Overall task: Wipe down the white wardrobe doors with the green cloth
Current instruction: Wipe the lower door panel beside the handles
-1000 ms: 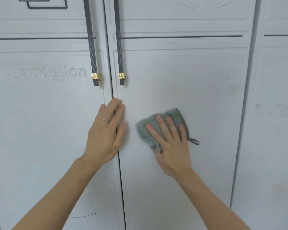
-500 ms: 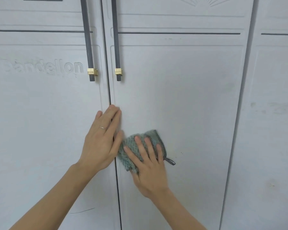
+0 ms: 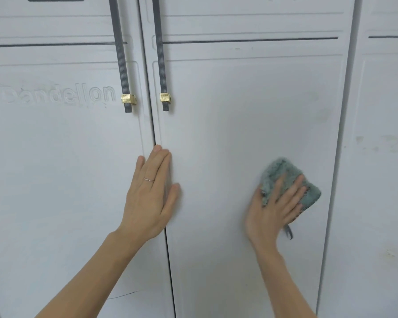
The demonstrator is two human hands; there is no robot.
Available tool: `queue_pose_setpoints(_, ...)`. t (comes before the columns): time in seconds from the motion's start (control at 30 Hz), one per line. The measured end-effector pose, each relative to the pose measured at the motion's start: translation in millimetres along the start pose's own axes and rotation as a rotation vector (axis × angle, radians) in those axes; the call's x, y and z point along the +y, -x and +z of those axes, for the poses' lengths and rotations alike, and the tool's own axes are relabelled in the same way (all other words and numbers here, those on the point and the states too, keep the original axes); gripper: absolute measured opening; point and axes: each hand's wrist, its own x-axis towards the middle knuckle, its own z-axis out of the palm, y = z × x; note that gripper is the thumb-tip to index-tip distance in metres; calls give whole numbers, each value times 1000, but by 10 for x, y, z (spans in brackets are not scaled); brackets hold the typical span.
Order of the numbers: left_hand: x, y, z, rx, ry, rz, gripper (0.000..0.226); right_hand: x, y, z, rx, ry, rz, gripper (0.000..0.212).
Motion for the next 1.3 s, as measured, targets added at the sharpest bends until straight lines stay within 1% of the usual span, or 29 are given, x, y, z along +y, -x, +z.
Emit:
queue_pose_setpoints(0.03,1,1,-2,-3,1,2,60,-146,148,79,2,30,-71,69)
queue_pose_setpoints(0.1,-25,-8,-28,-21,-3,7,59,-378,544,215,-90,119,-385,72)
queue_pose_setpoints(0.17,-58,-7,-61,-50,-18,15,59,-433,897,291,-204,186,-664,73)
queue_pose_setpoints(0.23,-68,-4,-85,-72,-26,26,58,-316,1054,306,-272,233,-846,71)
queue_pose_setpoints(0.3,-68,1,-94,-84,-26,29,58,-137,942,252,-324,257,-1007,65)
queue_pose_setpoints(0.37,-71,-3,-95,-90,-22,23,58,45,685,151,-336,265,-1092,61)
queue_pose_setpoints(0.4,-71,-3,-92,-89,-18,18,58,124,526,88,-323,261,-1075,61)
queue_pose_setpoints(0.43,-70,-5,-86,-87,-14,14,58,182,362,26,-295,251,-1013,64)
queue_pose_setpoints(0.53,-43,-7,-72,-69,-5,3,57,162,-34,-109,-208,213,-714,74)
queue_pose_setpoints(0.6,-18,-5,-76,-59,-8,-10,55,-75,-140,-117,-165,180,-571,72)
queue_pose_setpoints(0.67,9,-15,-102,-41,-24,-24,54,-444,-215,-80,-130,145,-517,67)
queue_pose_setpoints(0.73,49,-32,-157,-12,-39,-50,53,-892,-323,-45,-106,124,-542,64)
queue_pose_setpoints(0.8,83,-79,-238,23,-20,-92,52,-1323,-435,-12,-88,135,-633,64)
queue_pose_setpoints(0.87,113,-132,-319,35,28,-136,50,-1583,-454,19,-77,163,-735,65)
queue_pose_setpoints(0.9,117,-156,-348,43,52,-151,48,-1609,-425,44,-80,173,-787,64)
queue_pose_setpoints(0.97,116,-178,-361,50,80,-162,47,-1431,-246,79,-123,168,-884,63)
queue_pose_setpoints(1.03,118,-146,-331,45,69,-177,46,-1021,109,116,-200,170,-967,64)
queue_pose_setpoints(1.13,137,-68,-235,2,35,-164,46,-142,724,139,-308,314,-1065,67)
queue_pose_setpoints(1.2,144,-33,-178,-21,3,-135,43,268,927,65,-369,405,-1106,66)
queue_pose_setpoints(1.27,148,-23,-144,-16,-24,-119,43,322,768,-1,-400,384,-1092,68)
queue_pose_setpoints(1.3,150,-23,-127,-9,-34,-115,44,231,593,-30,-384,348,-1047,69)
